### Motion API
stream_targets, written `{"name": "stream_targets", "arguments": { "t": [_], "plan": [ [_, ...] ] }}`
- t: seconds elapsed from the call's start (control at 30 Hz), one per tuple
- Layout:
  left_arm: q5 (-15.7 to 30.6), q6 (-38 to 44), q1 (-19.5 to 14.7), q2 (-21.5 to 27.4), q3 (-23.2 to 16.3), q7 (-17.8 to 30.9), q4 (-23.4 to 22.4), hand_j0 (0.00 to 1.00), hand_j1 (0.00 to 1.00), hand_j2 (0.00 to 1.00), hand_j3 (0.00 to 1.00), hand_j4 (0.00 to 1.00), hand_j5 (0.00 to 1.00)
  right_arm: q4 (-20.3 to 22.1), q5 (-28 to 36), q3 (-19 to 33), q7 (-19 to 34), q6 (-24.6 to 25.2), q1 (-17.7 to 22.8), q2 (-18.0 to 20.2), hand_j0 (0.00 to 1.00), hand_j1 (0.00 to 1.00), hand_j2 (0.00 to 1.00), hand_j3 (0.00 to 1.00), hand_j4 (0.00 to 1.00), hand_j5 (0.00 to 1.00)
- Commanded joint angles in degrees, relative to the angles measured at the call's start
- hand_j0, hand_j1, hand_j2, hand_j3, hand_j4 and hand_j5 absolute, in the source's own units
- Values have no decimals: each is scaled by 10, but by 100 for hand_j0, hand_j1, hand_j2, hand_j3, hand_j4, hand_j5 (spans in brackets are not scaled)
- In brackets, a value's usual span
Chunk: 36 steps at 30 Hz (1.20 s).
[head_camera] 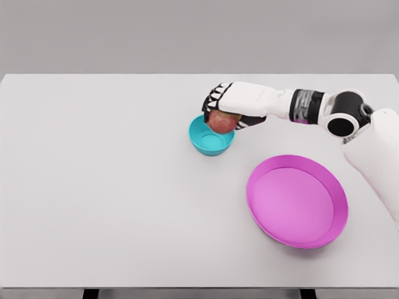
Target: Put the apple from the pink plate into the blue bowl with your right arm
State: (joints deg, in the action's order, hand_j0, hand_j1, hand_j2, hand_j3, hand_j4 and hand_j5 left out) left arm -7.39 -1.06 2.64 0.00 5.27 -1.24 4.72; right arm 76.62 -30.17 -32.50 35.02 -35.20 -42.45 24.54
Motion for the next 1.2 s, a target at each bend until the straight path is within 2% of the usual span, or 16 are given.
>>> {"name": "stream_targets", "arguments": {
  "t": [0.0, 0.63, 0.67, 0.7, 0.73, 1.1, 1.17],
  "plan": [
    [0, 0, 0, 0, 0, 0, -1, 100, 100, 100, 100, 100, 100, -4, 0, -5, 0, 2, 0, -6, 51, 51, 51, 51, 51, 51],
    [0, 0, 0, 0, 0, 0, -1, 100, 100, 100, 100, 100, 100, -37, -12, -35, 0, 2, -13, -26, 52, 52, 52, 52, 52, 52],
    [0, 0, 0, 0, 0, 0, 0, 100, 100, 100, 100, 100, 100, -37, -12, -35, 0, 2, -12, -26, 54, 54, 54, 54, 54, 54],
    [0, 0, 0, 0, 0, 0, 0, 100, 100, 100, 100, 100, 100, -37, -12, -35, 0, 2, -12, -26, 73, 73, 73, 73, 73, 73],
    [-1, 0, 0, 0, 0, 0, 0, 100, 100, 100, 100, 100, 100, -38, -12, -35, 0, 2, -12, -26, 100, 100, 100, 100, 100, 100],
    [-1, 0, 0, 0, 0, 0, 0, 100, 100, 100, 100, 100, 100, -25, -9, -29, 0, 2, -18, -22, 100, 100, 100, 100, 100, 100],
    [-1, 0, 0, 0, 0, 0, 0, 100, 100, 100, 100, 100, 100, -3, -8, -27, 0, 2, -20, -15, 100, 100, 100, 100, 100, 100]
  ]
}}
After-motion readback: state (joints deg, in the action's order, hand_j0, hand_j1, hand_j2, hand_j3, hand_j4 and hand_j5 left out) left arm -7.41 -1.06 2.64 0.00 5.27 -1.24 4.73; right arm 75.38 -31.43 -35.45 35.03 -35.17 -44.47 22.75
